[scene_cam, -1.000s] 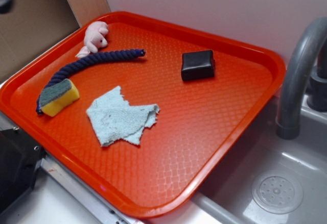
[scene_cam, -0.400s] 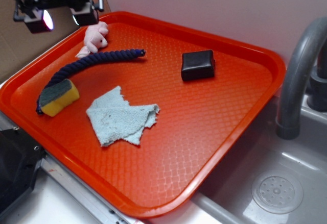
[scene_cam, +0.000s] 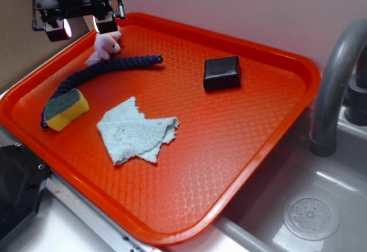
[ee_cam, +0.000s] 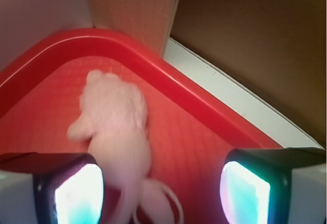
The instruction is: Grab the pink bunny.
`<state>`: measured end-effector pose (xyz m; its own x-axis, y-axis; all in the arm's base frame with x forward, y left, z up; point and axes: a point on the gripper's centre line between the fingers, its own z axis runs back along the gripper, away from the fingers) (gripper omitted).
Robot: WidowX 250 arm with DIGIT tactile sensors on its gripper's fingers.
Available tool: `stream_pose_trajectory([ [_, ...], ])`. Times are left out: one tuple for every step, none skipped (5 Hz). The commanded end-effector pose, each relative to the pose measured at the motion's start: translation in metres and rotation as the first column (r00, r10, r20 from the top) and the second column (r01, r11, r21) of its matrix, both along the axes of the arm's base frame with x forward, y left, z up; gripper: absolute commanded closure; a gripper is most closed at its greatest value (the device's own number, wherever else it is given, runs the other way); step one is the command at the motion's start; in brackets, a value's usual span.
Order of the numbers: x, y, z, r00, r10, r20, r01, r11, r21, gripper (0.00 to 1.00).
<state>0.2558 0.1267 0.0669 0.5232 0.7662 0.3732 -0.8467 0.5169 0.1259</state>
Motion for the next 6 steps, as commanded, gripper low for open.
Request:
stream_pose_trajectory([
  [0.018, 0.031, -0.007, 0.997, -0.011, 0.075, 0.007, 0.999, 0.043, 0.00],
  [0.027, 0.020, -0.024, 0.988, -0.112, 0.103, 0.118, 0.992, -0.051, 0.00],
  [0.025, 0.022, -0.032, 0.988, -0.132, 0.084, 0.140, 0.985, -0.098, 0.00],
  [0.023, 0.023, -0.037, 0.987, -0.151, 0.062, 0.155, 0.986, -0.068, 1.00],
  [0.021, 0.016, -0.018, 0.978, -0.198, 0.064, 0.200, 0.979, -0.032, 1.00],
  [0.025, -0.008, 0.032, 0.936, -0.344, 0.073, 0.347, 0.937, -0.035, 1.00],
])
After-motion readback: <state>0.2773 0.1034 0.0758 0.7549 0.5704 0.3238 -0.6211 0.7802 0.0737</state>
